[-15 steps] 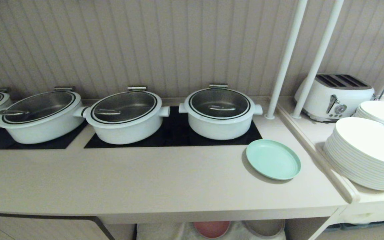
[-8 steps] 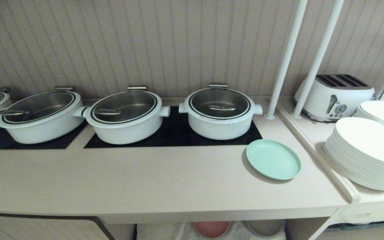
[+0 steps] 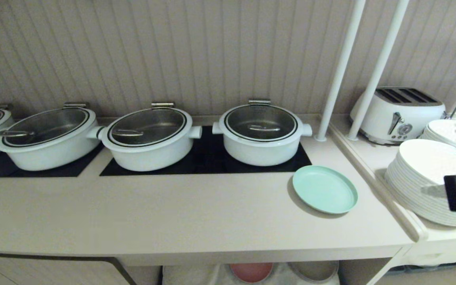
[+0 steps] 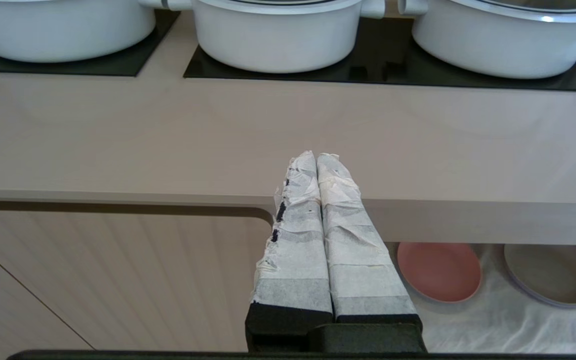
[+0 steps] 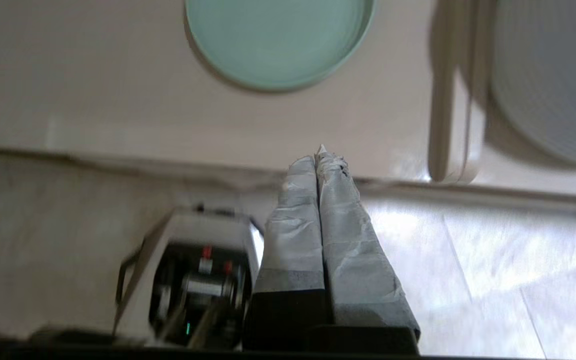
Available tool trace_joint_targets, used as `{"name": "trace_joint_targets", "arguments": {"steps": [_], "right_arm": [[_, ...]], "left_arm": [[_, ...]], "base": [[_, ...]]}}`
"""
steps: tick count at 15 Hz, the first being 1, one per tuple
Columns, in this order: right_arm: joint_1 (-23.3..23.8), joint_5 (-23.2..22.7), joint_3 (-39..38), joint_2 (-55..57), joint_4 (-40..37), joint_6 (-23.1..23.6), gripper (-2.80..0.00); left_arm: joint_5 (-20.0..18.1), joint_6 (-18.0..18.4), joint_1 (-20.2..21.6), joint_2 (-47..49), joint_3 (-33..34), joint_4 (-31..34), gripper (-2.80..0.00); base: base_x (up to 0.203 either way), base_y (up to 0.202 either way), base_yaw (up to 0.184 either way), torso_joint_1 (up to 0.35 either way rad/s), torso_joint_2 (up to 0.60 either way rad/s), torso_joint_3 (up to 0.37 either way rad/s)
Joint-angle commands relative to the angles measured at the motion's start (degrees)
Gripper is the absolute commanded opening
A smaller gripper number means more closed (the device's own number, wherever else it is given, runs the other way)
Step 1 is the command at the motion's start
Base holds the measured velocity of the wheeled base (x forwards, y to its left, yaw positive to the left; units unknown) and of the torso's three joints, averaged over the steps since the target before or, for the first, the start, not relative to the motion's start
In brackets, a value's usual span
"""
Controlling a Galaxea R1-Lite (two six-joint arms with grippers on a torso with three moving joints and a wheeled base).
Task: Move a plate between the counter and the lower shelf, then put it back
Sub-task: Pick up the plate
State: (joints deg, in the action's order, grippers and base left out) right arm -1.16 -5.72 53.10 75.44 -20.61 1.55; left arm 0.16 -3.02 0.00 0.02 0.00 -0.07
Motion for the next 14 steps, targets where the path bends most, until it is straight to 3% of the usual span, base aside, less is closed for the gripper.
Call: {"name": "trace_joint_targets", "arguments": {"steps": [1, 6, 7, 9, 14], "right_arm": [[-0.02, -0.38, 6.17, 10.27, -4.94, 0.88, -2.80], [-0.13, -0.35, 19.75, 22.32, -13.42, 1.83, -2.80], [-0.29, -0.40, 20.90, 23.98, -13.78, 3.18, -2.80], [-0.06, -0.48, 21.16, 26.38, -13.81, 10.55, -2.80], [-0.11, -0.77, 24.09, 33.58, -12.88, 14.74, -2.80]], "left_arm": [[0.02, -0.05, 0.00, -0.02, 0.00, -0.01, -2.80], [0.02, -0.05, 0.00, -0.02, 0.00, -0.01, -2.80], [0.02, -0.05, 0.00, -0.02, 0.00, -0.01, -2.80], [0.02, -0.05, 0.00, -0.02, 0.00, -0.01, -2.80], [0.02, -0.05, 0.00, -0.02, 0.00, -0.01, -2.80]], "base": [[0.000, 0.000, 0.000, 0.000, 0.00, 0.000], [0.000, 0.000, 0.000, 0.000, 0.00, 0.000], [0.000, 0.000, 0.000, 0.000, 0.00, 0.000], [0.000, 0.000, 0.000, 0.000, 0.00, 0.000], [0.000, 0.000, 0.000, 0.000, 0.00, 0.000]]}}
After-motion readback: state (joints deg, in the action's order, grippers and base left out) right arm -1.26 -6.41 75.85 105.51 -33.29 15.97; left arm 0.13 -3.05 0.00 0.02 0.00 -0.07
